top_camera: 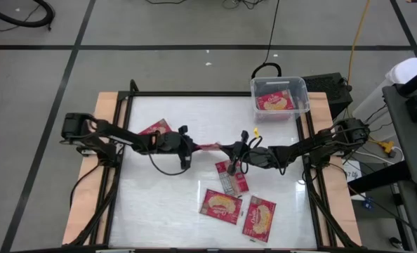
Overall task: Sort popcorn bags into baskets
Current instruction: Put the red popcorn bag into the transparent bin
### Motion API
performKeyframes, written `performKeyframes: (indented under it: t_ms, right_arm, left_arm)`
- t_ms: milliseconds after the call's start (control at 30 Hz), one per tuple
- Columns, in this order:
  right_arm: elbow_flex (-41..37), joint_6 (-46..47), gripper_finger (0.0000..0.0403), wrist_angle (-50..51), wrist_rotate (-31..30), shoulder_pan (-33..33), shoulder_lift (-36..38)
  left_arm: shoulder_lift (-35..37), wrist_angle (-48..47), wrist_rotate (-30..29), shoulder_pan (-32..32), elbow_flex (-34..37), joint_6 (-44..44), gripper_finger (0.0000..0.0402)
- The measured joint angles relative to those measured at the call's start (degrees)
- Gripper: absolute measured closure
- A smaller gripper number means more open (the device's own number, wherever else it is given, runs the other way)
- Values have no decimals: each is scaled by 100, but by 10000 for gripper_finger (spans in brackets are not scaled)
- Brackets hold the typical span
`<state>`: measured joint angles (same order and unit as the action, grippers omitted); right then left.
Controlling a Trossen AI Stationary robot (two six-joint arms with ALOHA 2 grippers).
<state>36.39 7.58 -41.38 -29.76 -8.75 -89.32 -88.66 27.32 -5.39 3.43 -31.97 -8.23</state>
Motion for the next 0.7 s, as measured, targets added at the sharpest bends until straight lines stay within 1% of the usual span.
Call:
performKeyframes:
  t_ms: [67,167,367,467,500,600,700]
  right_arm:
    - [-1,135,393,8,-4,2,0]
    - [-1,259,369,133,0,2,0]
    - [18,303,303,258,-18,158,-2]
    - [72,352,267,269,55,327,-2]
    - [92,318,255,284,207,399,-2]
    - [165,148,226,303,905,659,-2]
    - [379,39,209,470,1632,899,0]
  left_arm:
    - [292,-345,1,48,0,-107,370]
    - [653,-822,7,133,0,-176,382]
    - [1110,-1856,-43,340,-2,-214,381]
    - [1222,-2133,-111,361,-4,-248,379]
    - [1290,-2289,-111,368,-4,-289,380]
    - [1356,-2336,-109,371,-4,-328,383]
    - [1439,-2510,-31,390,-25,-320,379]
